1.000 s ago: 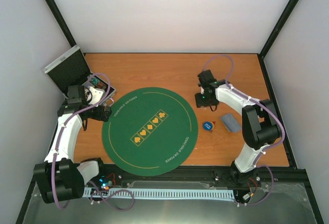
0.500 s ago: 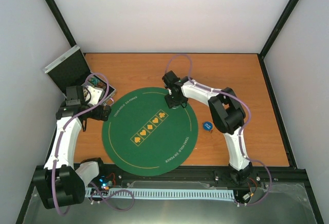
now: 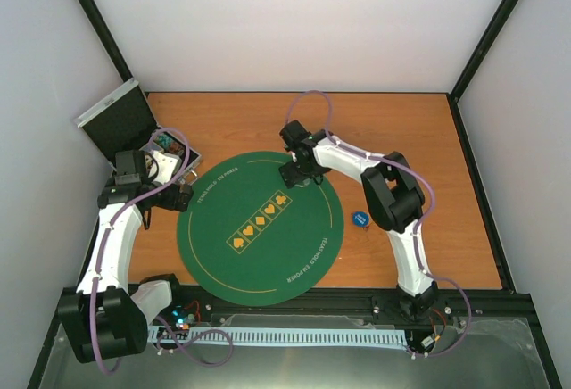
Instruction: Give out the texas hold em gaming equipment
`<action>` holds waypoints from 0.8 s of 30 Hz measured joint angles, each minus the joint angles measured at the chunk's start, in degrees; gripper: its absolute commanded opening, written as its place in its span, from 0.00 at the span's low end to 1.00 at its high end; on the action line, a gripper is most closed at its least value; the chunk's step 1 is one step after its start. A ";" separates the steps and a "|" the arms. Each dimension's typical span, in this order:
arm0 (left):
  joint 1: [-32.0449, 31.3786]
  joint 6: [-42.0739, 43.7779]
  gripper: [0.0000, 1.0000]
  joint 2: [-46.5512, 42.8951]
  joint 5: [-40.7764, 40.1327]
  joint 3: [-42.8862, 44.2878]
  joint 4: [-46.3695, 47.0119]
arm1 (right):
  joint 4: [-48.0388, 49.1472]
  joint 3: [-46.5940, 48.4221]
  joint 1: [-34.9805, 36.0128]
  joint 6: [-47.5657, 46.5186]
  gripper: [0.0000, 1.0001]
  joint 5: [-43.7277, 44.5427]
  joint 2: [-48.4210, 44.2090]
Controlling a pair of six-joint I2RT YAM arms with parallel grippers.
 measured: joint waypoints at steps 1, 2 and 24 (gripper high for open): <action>0.00 -0.02 1.00 0.00 -0.04 0.00 0.00 | 0.11 -0.33 0.02 0.00 1.00 -0.46 -0.66; 0.00 -0.04 1.00 0.00 -0.11 0.00 0.02 | 0.26 -0.90 0.02 -0.02 1.00 -0.79 -1.66; 0.00 -0.44 1.00 -0.02 -1.64 -0.02 0.07 | -4.11 -40.94 -2.99 9.81 0.89 8.66 -42.80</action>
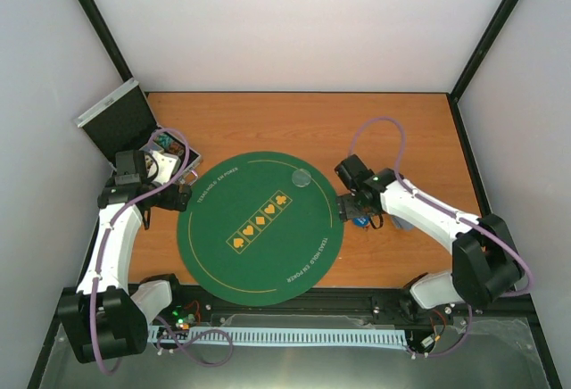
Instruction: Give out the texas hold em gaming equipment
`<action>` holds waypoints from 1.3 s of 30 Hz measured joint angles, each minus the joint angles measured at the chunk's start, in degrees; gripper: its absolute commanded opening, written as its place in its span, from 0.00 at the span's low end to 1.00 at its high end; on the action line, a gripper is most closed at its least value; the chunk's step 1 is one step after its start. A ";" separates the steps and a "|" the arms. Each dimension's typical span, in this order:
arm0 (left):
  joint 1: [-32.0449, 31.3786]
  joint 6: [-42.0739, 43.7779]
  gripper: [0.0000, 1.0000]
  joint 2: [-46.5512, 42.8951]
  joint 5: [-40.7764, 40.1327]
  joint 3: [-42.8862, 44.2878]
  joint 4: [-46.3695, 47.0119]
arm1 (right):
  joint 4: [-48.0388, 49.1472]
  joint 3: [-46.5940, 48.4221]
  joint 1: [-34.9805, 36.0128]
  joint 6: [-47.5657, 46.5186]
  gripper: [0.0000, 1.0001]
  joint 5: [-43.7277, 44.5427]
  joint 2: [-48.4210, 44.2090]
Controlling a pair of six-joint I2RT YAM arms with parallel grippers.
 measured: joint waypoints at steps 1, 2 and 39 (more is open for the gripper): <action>0.00 0.00 1.00 -0.02 0.00 0.00 -0.02 | 0.17 -0.98 -0.79 0.37 0.85 0.02 -0.70; 0.00 0.00 1.00 -0.09 0.00 0.00 -0.02 | 0.76 -1.99 -1.75 0.87 0.82 -0.24 -1.36; 0.00 -0.11 1.00 0.44 -0.48 -0.94 0.00 | 9.94 -8.39 -5.38 0.94 0.52 -5.46 6.08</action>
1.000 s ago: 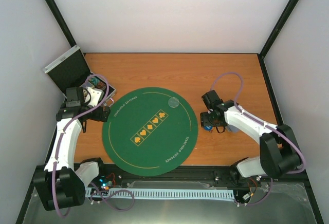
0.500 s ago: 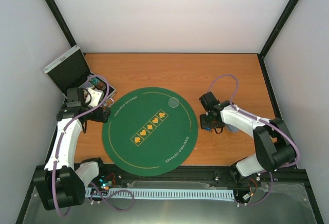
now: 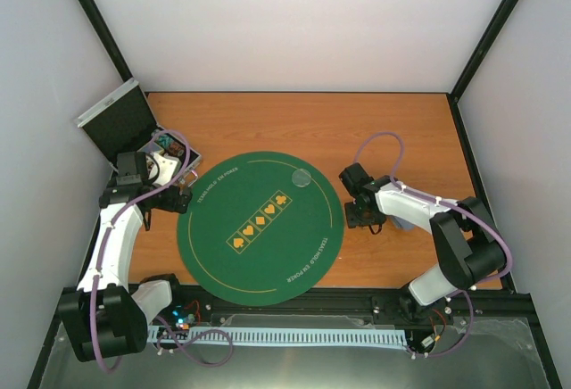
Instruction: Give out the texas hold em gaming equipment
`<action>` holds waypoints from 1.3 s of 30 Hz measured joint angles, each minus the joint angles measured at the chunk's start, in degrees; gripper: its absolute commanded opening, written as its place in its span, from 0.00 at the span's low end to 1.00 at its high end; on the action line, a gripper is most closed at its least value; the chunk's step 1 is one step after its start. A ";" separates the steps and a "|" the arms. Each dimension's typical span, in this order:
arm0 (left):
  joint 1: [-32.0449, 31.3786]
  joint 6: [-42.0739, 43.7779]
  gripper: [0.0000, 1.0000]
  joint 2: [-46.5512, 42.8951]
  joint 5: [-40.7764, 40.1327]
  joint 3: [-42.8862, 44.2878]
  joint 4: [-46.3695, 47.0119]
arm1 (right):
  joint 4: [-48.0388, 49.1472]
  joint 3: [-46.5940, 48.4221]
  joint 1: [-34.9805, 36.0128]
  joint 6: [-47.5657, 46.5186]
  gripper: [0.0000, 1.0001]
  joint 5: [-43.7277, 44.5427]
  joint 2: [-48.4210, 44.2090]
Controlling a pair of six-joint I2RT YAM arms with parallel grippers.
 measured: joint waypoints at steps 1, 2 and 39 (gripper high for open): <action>0.00 0.00 1.00 0.00 0.00 0.00 0.00 | 0.02 0.02 0.00 -0.09 0.50 0.20 0.00; 0.00 0.00 1.00 0.00 0.00 0.00 0.00 | 0.00 0.04 0.00 -0.15 0.49 0.39 0.00; 0.00 0.31 1.00 0.24 1.11 -0.50 -0.31 | -0.83 7.26 1.01 -4.72 0.03 -15.28 -8.50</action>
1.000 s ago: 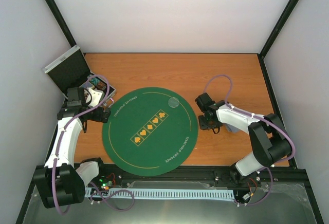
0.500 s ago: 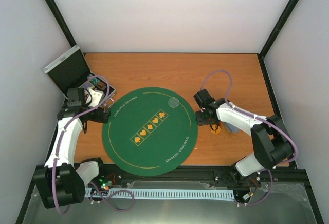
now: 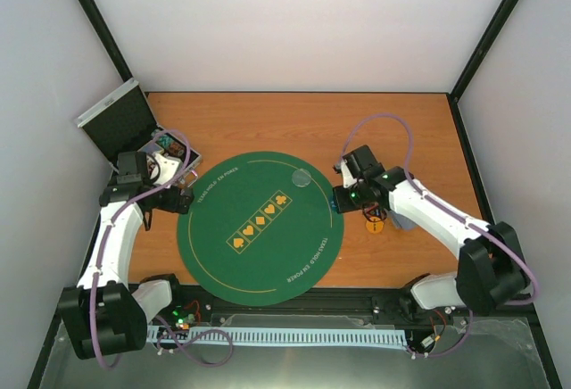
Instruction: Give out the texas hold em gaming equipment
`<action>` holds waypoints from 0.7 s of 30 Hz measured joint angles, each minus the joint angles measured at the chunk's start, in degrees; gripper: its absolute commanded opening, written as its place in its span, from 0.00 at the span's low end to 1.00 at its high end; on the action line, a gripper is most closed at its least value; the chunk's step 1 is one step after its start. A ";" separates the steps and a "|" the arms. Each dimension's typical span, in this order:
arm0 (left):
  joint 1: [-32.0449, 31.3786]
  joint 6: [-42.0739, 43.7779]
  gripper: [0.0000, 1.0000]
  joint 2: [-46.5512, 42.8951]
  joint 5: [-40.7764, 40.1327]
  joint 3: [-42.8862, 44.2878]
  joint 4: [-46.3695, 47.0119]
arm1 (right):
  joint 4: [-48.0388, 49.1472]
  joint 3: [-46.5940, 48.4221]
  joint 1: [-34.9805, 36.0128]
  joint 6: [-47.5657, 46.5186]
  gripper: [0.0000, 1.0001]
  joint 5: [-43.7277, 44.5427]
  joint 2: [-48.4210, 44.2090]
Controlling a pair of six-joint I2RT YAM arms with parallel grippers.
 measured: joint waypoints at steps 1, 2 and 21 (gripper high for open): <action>0.00 0.24 1.00 0.37 0.79 0.57 -0.55 | 0.44 0.00 0.09 -0.70 0.03 -2.82 -0.90; 0.00 0.55 1.00 0.96 1.90 1.57 -1.40 | 1.55 0.00 0.44 -1.95 0.03 -7.54 -2.56; -23.76 11.52 0.65 7.08 51.01 24.52 -14.49 | 26.62 4.37 18.99 -9.64 0.03 -35.36 -7.04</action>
